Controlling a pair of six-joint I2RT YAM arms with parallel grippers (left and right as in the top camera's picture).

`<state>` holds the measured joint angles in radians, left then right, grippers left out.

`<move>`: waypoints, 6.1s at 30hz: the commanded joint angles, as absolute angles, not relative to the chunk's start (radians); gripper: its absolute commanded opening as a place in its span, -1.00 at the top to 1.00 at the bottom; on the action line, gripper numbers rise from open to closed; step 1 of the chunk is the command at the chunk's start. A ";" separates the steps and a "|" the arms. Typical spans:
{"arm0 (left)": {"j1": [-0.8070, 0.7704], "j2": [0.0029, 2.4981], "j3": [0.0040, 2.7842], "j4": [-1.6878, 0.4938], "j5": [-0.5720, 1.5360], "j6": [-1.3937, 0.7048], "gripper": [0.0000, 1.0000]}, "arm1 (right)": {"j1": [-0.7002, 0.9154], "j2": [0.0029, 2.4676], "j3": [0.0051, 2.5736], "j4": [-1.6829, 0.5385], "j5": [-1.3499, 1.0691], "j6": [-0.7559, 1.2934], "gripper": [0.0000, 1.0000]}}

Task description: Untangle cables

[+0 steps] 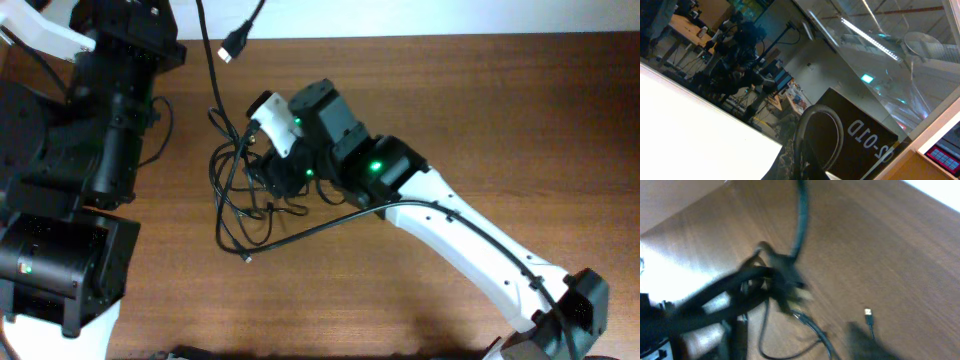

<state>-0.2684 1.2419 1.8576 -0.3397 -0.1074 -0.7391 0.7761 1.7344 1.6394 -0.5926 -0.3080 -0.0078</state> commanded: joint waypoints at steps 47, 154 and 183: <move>-0.338 1.516 1.833 -1.099 -0.539 -0.642 1.00 | -0.510 1.477 1.949 -0.597 -0.528 0.057 0.92; -0.338 1.516 1.833 -0.976 -0.673 -0.551 1.00 | -0.426 1.955 1.958 -0.636 -0.296 -0.134 -0.37; -0.338 1.459 1.864 -0.539 -0.670 -0.397 1.00 | 0.779 2.037 1.928 -1.054 -0.323 -0.138 -0.84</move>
